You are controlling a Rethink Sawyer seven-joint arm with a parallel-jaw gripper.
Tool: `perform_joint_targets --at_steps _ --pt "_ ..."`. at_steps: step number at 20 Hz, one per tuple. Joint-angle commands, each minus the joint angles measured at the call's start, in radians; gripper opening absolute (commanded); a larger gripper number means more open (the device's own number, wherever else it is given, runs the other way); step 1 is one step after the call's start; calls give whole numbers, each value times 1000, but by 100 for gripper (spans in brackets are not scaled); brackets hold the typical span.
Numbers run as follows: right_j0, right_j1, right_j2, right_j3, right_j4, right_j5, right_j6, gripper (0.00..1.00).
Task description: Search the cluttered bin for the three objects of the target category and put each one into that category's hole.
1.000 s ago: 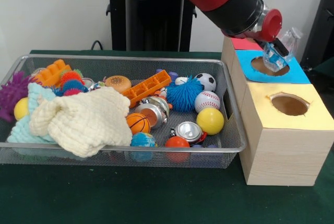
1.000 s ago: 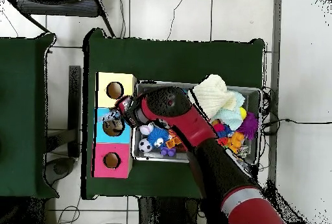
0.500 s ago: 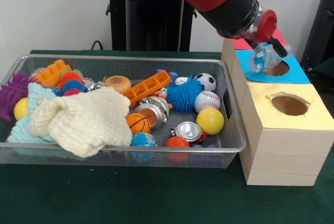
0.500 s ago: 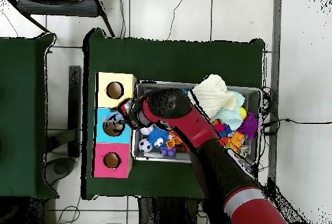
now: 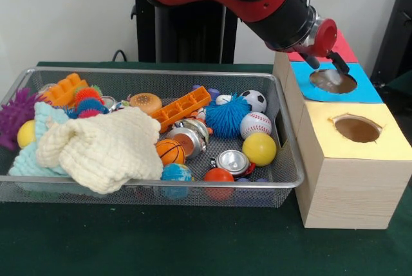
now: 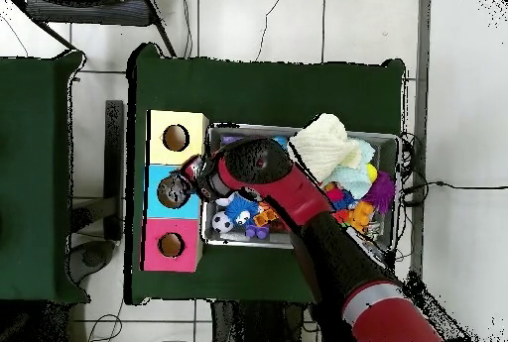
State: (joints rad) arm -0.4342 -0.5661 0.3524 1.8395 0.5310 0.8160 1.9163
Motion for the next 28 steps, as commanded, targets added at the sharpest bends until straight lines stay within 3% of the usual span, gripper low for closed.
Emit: perform_joint_targets --at_steps 1,7,11,15,21,28 --pt "-9 53 14 -20 -50 51 58 100" --pt "-8 6 16 -2 -56 68 81 100" --pt "10 -52 -37 -61 -126 118 104 100" --pt "26 -89 -95 -121 -232 85 70 100" --pt "25 -97 -129 -194 -401 -82 -9 100" --pt "6 -92 -103 -187 -548 -310 -20 100"
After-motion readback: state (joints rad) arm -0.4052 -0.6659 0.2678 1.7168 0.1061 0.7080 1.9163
